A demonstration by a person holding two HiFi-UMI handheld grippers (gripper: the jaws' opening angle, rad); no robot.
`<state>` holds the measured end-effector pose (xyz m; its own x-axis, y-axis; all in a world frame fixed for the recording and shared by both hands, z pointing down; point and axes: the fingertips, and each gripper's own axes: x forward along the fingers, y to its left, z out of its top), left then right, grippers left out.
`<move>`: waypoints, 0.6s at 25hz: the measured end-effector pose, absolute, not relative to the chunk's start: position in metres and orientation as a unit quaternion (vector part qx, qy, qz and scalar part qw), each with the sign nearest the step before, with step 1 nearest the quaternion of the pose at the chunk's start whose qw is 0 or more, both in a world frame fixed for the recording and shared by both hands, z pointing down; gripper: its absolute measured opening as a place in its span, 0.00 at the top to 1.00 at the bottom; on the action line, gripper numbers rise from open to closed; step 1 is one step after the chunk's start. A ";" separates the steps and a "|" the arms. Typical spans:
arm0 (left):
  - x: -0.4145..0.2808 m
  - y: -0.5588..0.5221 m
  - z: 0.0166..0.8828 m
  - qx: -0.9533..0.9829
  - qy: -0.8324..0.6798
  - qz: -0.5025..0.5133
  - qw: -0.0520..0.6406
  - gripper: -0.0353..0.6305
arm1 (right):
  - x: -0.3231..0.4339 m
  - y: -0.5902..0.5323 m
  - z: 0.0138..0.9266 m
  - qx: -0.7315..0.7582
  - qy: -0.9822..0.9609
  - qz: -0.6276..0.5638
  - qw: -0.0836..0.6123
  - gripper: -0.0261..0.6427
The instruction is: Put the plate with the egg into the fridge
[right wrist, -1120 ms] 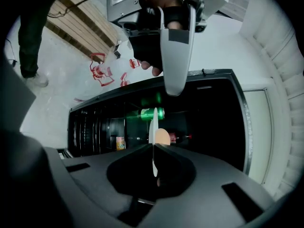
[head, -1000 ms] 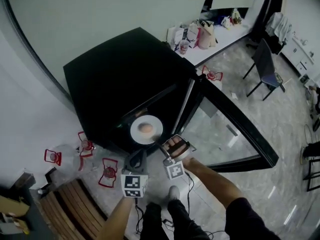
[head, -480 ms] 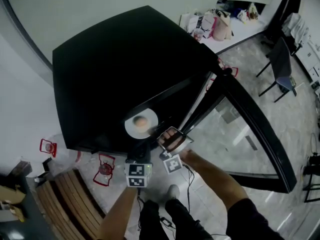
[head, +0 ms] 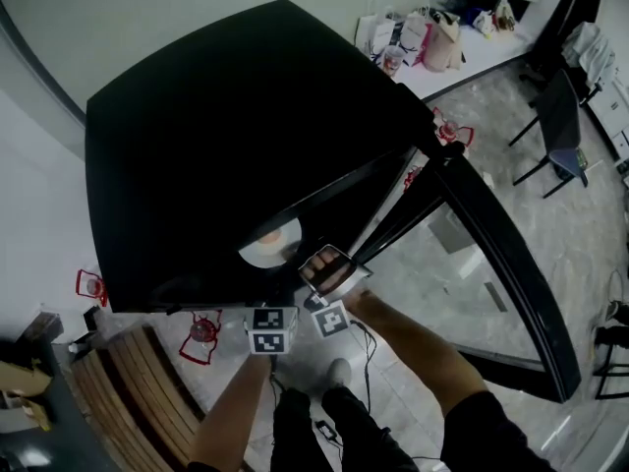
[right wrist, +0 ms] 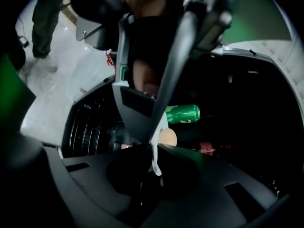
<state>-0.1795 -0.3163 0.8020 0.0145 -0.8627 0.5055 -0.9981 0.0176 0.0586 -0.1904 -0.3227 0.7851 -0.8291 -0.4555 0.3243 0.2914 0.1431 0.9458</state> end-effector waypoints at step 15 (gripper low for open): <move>-0.174 -0.324 0.810 0.661 -0.677 0.150 0.288 0.94 | -0.172 -0.333 0.777 0.122 -0.763 -0.533 0.344 0.89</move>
